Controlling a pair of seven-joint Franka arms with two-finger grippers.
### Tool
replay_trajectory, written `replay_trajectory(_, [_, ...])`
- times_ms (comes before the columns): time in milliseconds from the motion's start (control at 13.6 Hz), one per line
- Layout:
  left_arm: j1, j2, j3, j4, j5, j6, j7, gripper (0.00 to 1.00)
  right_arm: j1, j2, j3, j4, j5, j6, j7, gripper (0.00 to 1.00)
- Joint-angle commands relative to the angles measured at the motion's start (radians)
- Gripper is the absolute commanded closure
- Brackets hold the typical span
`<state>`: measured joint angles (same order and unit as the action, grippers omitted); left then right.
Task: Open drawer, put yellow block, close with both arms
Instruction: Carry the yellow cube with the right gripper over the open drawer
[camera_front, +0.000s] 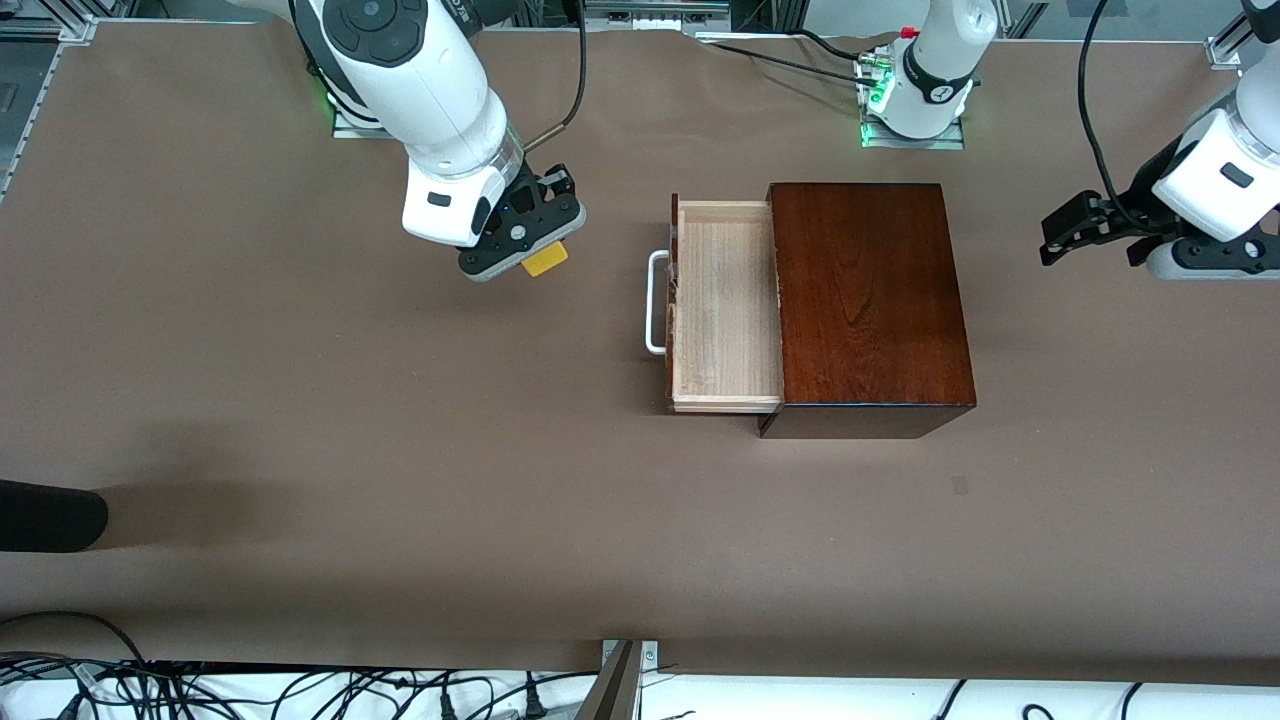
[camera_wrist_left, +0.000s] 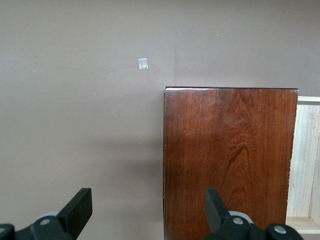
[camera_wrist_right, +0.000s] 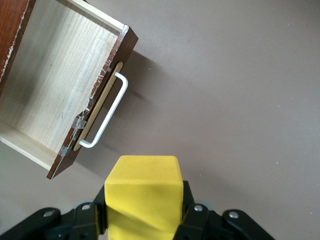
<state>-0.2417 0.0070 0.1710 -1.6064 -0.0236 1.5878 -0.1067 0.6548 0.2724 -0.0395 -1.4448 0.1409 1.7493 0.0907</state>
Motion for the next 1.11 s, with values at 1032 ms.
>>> replay_trajectory(1032, [0.021, 0.045, -0.007, 0.054, 0.034, -0.006, 0.019, 0.00, 0.220, 0.385, 0.053, 0.363, -0.072, 0.148, -0.188, 0.84])
